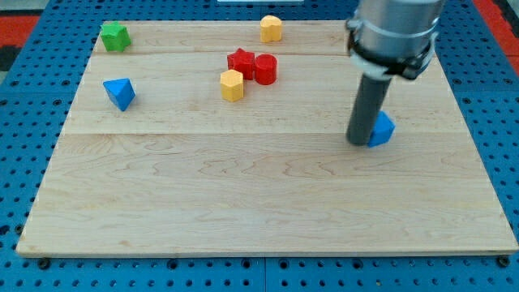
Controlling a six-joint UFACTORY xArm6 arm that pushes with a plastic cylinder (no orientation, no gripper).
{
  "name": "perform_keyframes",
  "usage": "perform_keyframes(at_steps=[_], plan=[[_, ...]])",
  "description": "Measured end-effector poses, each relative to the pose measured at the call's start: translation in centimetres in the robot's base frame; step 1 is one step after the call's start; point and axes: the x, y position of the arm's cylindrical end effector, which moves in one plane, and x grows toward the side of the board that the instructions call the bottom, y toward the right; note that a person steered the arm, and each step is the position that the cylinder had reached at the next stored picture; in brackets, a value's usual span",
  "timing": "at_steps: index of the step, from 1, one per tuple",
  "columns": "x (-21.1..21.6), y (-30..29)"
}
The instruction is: Move the red star to the bottom right of the board
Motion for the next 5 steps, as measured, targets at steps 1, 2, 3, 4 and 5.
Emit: perform_keyframes(at_steps=[1,2,3,4,5], plan=[[-0.9,3.2],[-1.2,-2.1],[-9.2,-4.5],[-12.8,-2.1],[-14.0,-2.1]])
